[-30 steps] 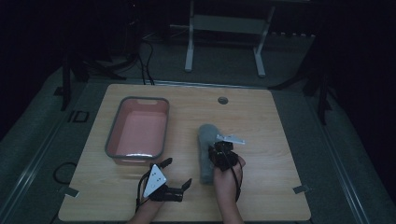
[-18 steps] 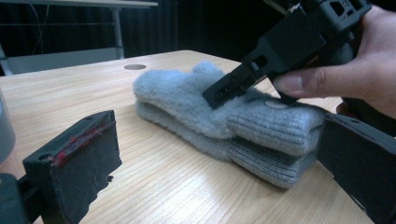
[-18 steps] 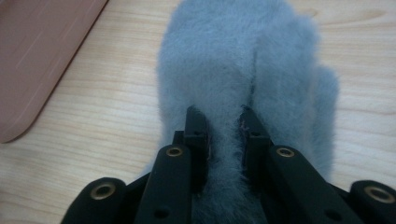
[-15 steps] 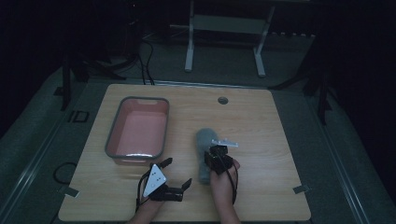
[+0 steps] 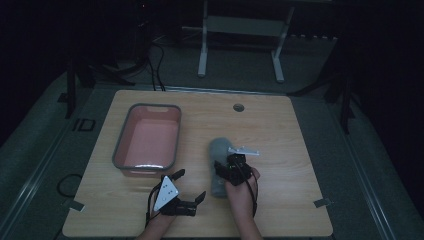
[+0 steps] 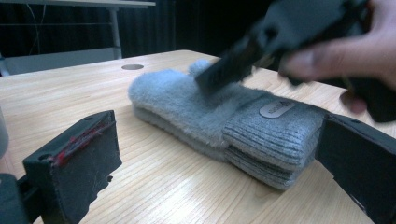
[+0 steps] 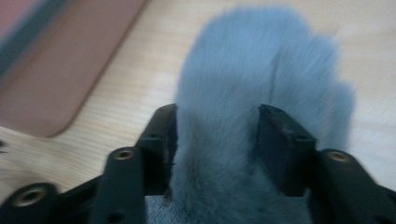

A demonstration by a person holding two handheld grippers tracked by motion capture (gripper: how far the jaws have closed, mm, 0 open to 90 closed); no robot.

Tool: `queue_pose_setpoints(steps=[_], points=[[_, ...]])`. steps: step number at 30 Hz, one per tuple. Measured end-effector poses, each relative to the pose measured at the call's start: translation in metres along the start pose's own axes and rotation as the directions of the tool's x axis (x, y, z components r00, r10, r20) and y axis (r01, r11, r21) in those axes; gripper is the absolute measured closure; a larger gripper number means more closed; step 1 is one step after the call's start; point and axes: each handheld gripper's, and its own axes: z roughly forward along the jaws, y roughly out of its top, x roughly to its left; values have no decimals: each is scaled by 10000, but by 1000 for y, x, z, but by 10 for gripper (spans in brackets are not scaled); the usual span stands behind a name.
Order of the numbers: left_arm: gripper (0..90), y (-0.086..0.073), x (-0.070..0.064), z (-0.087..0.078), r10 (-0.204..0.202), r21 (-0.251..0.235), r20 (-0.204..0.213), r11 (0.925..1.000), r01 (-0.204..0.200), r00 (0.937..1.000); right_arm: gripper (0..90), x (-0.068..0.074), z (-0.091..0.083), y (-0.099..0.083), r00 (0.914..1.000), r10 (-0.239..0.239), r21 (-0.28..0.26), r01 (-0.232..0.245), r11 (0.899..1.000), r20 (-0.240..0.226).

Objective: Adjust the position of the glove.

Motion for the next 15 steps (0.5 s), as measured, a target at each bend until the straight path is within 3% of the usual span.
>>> queue_pose_setpoints(steps=[3,7,11,13,15], points=[[1,0,0,0,11,8,-22,10000,-11,10000,349,-9,-12,12,9981,-613,-577,606,9965,-98],[1,0,1,0,-38,17,-83,10000,38,10000,355,-31,-23,23,9921,-1009,-1118,923,9894,-744],[1,1,2,2,-120,150,-215,9998,123,9997,197,-44,-25,31,9835,-1484,-643,1423,9877,-1033],[1,2,2,3,-102,296,-323,9995,112,9994,109,-49,-23,32,9725,-1959,-173,1953,9806,-1258],[1,2,2,5,-190,492,-449,9986,212,9988,112,-56,-22,32,9629,-2028,-64,2049,9788,-1779]])
